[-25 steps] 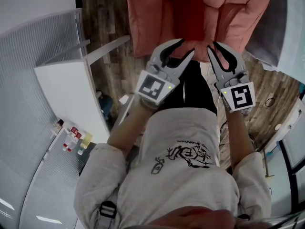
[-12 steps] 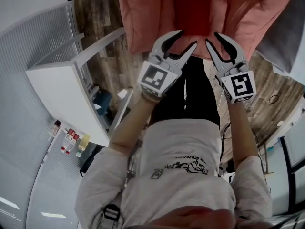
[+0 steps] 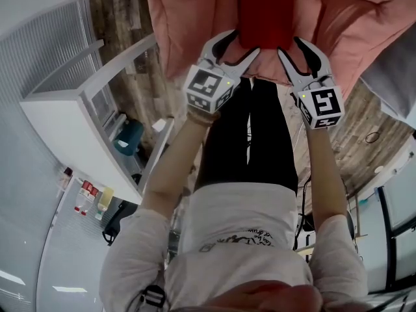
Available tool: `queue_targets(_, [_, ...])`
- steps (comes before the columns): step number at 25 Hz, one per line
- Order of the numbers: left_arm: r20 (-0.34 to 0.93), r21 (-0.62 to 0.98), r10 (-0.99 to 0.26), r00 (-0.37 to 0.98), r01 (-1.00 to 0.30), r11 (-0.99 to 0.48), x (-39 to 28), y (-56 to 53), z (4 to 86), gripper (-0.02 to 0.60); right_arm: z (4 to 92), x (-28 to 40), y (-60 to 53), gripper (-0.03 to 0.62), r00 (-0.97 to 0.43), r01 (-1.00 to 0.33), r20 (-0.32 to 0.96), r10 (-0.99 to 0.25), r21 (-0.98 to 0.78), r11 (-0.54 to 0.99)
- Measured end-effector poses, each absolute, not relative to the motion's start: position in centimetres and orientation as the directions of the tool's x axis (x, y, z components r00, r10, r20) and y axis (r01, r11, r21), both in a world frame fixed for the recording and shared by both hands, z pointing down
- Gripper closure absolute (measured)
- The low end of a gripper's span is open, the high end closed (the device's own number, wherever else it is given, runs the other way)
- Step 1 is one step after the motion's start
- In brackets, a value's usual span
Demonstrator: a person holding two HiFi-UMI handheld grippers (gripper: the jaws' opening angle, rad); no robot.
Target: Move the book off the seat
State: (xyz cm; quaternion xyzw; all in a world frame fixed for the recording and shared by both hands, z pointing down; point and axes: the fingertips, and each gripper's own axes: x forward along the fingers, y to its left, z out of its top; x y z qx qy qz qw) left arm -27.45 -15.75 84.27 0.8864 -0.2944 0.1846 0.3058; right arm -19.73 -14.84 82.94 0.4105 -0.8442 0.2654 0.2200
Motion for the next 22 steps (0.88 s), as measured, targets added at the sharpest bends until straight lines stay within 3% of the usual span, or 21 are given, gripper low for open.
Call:
queue_targets(16, [0.565, 0.530, -0.326, 0.758, -0.636, -0.561, -26.0, -14.5, 96.1, 0.221, 95.5, -18.4, -13.7, 0.273, -0.552, -0.824, 0.675, -0.490, -0.351, 0.444])
queue_targets(22, [0.600, 0.523, -0.302, 0.740, -0.650, -0.551, -26.2, -14.4, 99.1, 0.201, 99.0, -17.3, -13.2, 0.266, -0.544, -0.831, 0.701, -0.460, -0.378, 0.408])
